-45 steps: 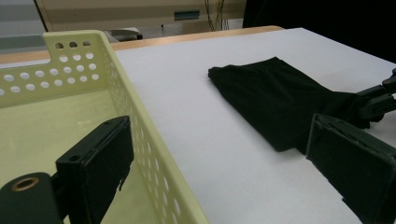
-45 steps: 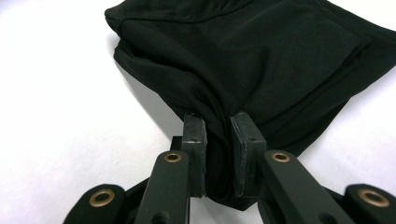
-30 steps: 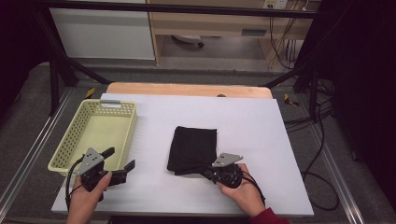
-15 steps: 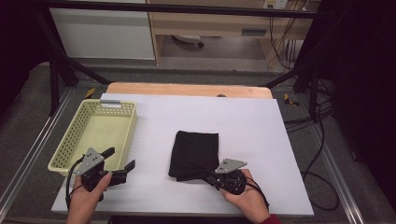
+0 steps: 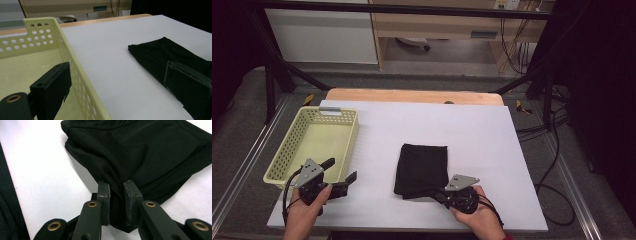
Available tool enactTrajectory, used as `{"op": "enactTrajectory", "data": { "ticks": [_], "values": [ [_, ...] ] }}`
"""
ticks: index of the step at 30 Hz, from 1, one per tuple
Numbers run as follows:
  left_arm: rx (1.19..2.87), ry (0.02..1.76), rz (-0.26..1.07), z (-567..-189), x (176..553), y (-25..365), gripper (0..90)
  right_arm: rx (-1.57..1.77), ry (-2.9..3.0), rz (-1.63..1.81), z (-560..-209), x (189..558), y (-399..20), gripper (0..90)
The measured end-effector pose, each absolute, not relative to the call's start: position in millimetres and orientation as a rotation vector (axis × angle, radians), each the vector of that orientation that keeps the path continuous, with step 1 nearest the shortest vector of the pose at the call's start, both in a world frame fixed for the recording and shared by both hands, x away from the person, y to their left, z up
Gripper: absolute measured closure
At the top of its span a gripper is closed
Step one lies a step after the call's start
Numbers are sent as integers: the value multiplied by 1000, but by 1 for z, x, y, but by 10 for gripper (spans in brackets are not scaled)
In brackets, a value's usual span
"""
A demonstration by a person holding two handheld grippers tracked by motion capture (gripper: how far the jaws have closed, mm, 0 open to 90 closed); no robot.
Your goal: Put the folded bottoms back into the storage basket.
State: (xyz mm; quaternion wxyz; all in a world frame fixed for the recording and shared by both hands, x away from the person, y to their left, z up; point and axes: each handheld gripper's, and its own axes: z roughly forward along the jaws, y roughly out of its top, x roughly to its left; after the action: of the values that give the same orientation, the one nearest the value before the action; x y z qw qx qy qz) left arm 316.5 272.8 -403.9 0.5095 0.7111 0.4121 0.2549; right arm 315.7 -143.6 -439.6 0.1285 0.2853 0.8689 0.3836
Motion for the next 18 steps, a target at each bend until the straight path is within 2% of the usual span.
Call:
{"op": "enactTrajectory", "data": {
  "ticks": [18],
  "values": [
    [1713, 991, 615, -404, 317, 272, 74, 837, 2536, 1116, -442, 312, -144, 757]
  ]
}}
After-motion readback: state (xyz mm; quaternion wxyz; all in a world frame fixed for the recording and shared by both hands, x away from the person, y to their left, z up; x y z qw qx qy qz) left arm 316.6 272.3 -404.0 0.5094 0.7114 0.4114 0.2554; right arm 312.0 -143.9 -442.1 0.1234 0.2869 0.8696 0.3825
